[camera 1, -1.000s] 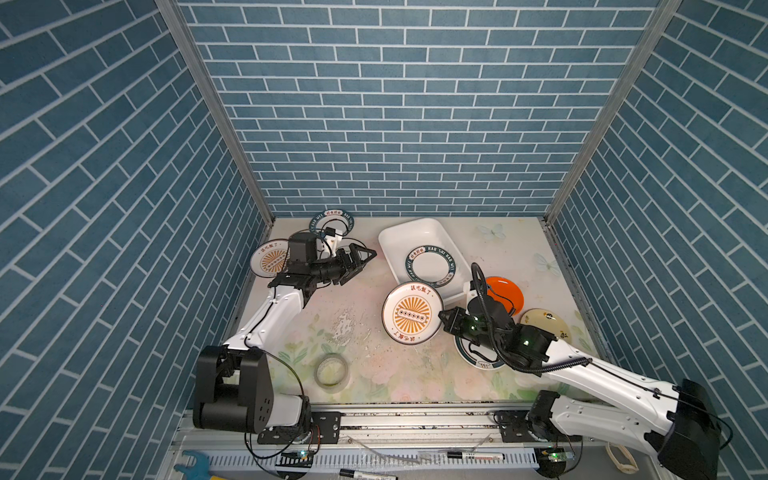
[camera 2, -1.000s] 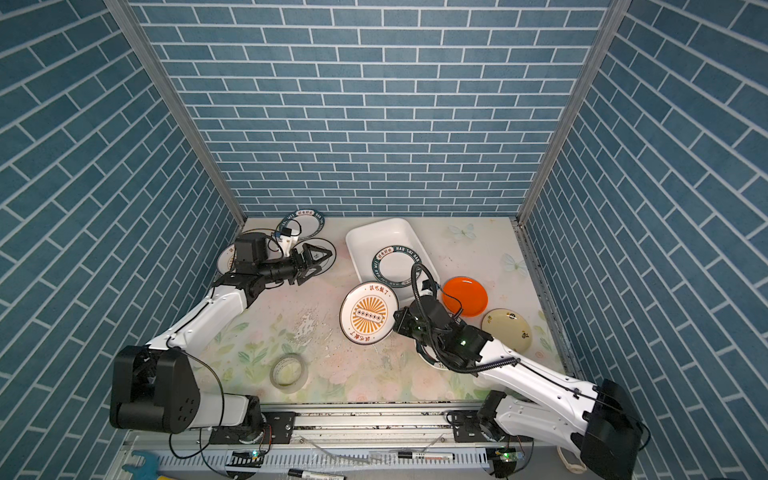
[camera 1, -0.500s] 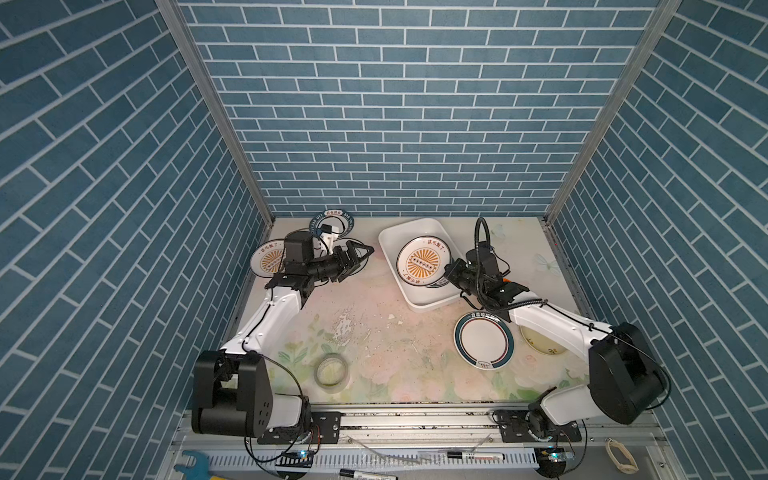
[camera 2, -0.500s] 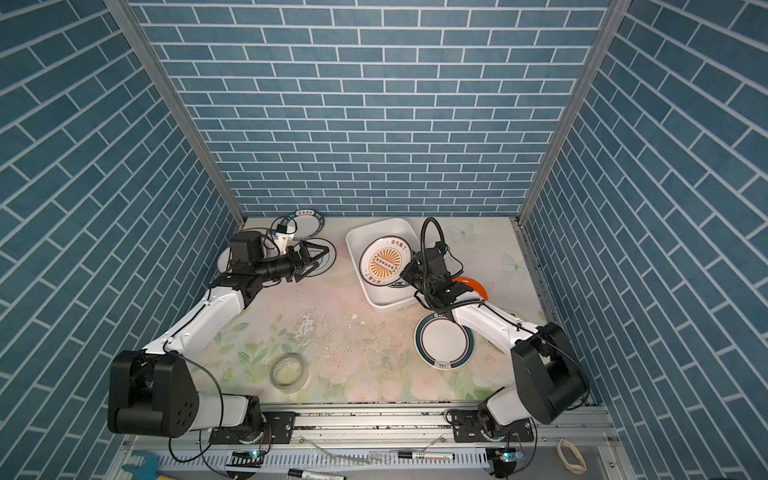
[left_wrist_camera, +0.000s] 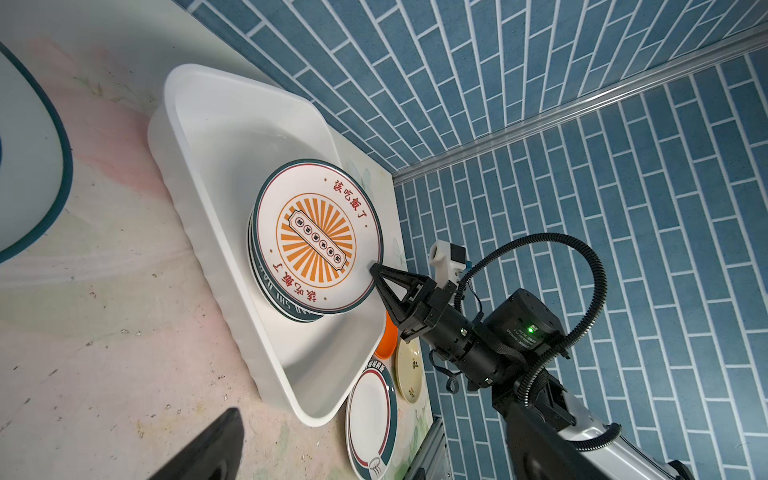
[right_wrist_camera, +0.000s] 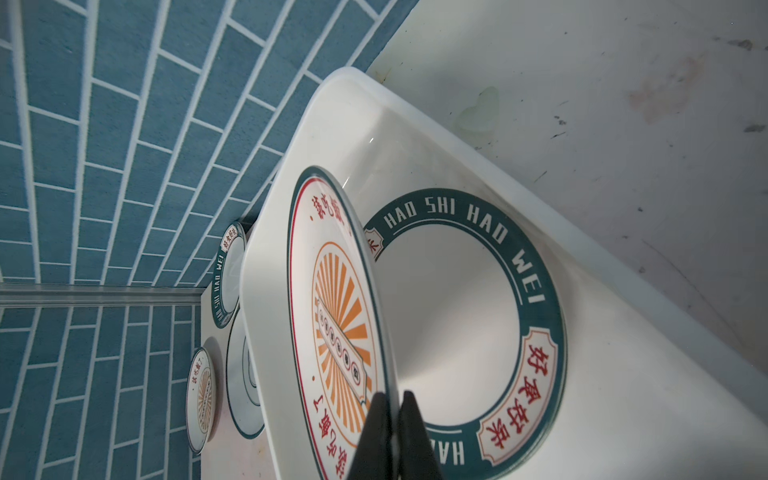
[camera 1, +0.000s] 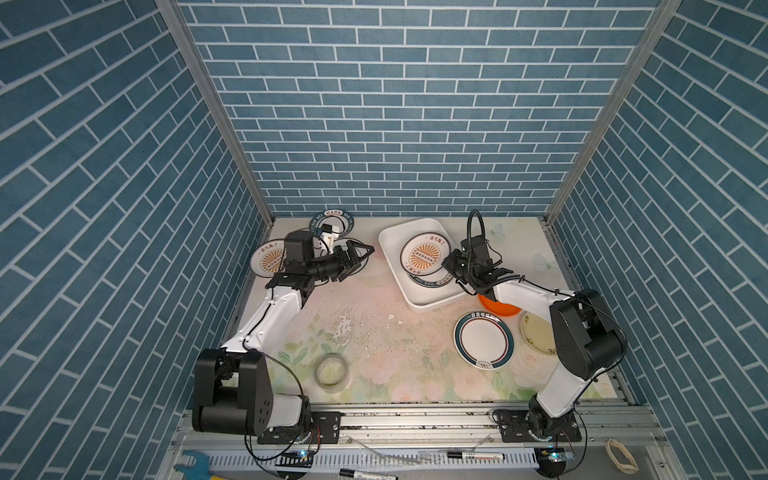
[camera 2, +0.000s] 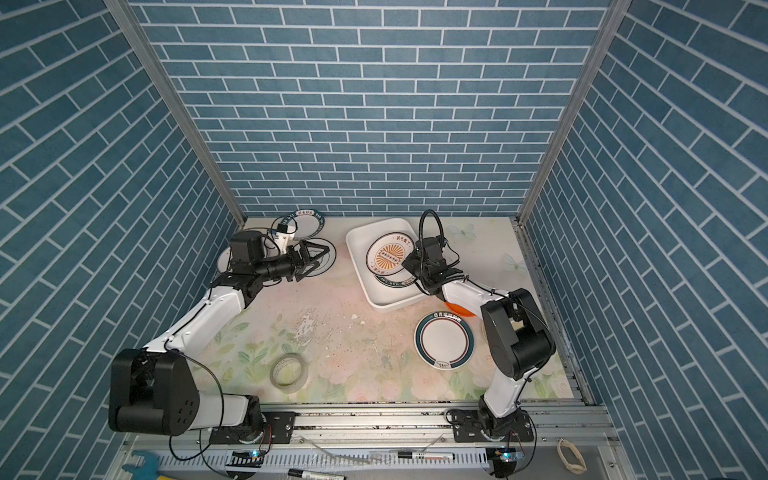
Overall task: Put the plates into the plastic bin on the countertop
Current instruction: 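Lift the sunburst plate with the right gripper and lower it into the bin, then release the plate, move right gripper to green-and-red-rim plate while left arm reaches bin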
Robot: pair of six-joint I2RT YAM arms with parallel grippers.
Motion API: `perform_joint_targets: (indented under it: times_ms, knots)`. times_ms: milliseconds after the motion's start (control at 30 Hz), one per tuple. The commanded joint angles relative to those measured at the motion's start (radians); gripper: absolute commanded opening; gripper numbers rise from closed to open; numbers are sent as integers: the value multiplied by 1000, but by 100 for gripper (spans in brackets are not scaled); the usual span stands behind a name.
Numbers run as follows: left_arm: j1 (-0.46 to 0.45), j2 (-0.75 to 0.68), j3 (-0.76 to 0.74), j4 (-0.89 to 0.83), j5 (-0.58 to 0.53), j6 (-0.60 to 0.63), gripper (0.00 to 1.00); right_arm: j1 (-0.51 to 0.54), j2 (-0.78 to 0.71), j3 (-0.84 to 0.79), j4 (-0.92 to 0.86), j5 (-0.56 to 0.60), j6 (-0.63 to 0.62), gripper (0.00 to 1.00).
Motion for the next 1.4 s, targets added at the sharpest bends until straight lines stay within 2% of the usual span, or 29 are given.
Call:
perform_joint_targets:
  times_ms: [0, 367, 700, 967, 1000, 1100, 1133, 1367]
  knots:
    - [3, 26, -17, 60, 30, -23, 100, -10, 34, 43, 40, 1, 46, 0]
    - [3, 42, -20, 74, 36, -35, 100, -14, 79, 73, -34, 35, 57, 0]
    - [3, 52, -14, 73, 53, -38, 100, -15, 61, 31, -31, 45, 66, 0]
    - [3, 53, -14, 71, 52, -36, 100, -16, 48, 29, -64, 64, 68, 4]
    - [3, 54, -14, 72, 52, -36, 100, -16, 44, 29, -74, 66, 67, 6]
    - [3, 53, -14, 72, 54, -38, 100, -16, 30, 20, -81, 77, 63, 27]
    - [3, 52, -14, 71, 54, -39, 100, -15, 25, 14, -83, 80, 63, 31]
    - [3, 58, -12, 73, 57, -42, 99, -15, 9, -1, -77, 85, 62, 34]
